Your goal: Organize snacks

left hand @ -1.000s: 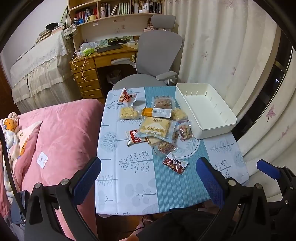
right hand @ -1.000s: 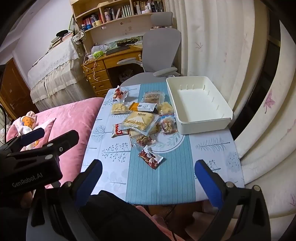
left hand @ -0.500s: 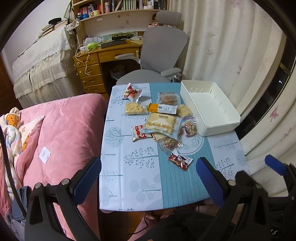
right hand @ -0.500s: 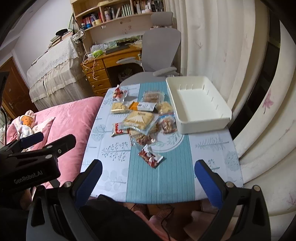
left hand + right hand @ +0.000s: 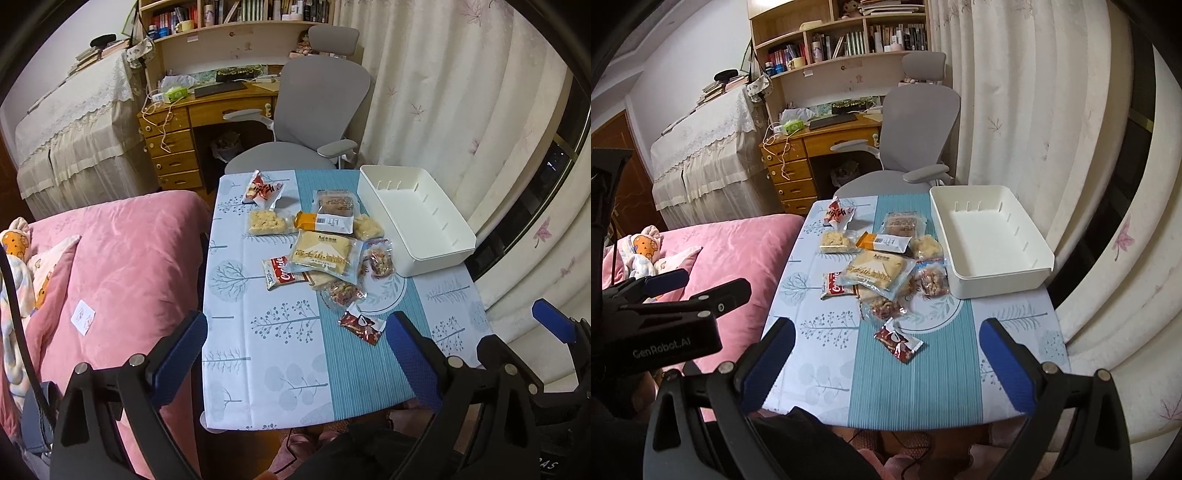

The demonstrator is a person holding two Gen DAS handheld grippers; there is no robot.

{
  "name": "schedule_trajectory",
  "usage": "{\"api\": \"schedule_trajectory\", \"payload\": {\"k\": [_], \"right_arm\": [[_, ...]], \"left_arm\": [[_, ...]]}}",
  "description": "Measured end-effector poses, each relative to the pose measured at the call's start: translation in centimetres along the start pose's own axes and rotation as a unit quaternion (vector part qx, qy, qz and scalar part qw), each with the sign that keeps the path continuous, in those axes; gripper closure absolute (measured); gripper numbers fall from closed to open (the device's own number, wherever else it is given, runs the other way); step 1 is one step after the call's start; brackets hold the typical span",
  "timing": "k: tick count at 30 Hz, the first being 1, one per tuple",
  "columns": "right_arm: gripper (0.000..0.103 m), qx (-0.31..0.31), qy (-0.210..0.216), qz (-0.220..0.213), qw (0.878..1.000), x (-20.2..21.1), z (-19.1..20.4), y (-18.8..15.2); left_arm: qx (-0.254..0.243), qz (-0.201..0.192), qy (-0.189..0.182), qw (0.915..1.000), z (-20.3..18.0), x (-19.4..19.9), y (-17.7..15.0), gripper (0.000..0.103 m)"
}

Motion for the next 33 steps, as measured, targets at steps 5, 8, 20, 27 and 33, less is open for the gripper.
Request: {"api": "schedule_trajectory", "payload": {"k": [5, 8, 20, 27, 33], "right_arm": [[0.003, 0.001, -0.008, -0.003, 1.0, -0.6, 0.7, -0.7], [0.003, 0.008, -0.016, 0.0, 1.0, -1.1, 1.0, -1.3], [0.003, 0.033, -0.033, 0.013, 0.999, -3.8, 0.5, -2.4], [0.003, 0.058, -0.055, 0.048, 0.996, -8.2, -0.7, -2.9], [0.003, 0.071, -0.041, 0.08, 0.993, -12.4, -1.6, -3.2]], "left_arm": [[-0.005, -0.005, -0.032, 0.9995, 0.4, -0.7, -0.1, 0.012], [-0.001, 0.01, -0.051, 0.9986, 0.4, -1.5, -0.3, 0.012], [0.008, 0.098, -0.074, 0.9924, 0.9, -6.7, -1.9, 0.012], [-0.003, 0.152, -0.08, 0.9852, 0.7, -10.6, -1.0, 0.012], [0.015, 0.215, -0.091, 0.9723, 0.6, -15.7, 0.2, 0.012]]}}
Point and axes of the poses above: each gripper's, at about its wrist camera, not at the fingertips, and x roughly against the way its jaws point, z to its left, y to its top, the point moved 8 cm from there along -x, roughly the way its jaws point, and after that the axes turned 12 degrees about -x, right-handed, at the moved point
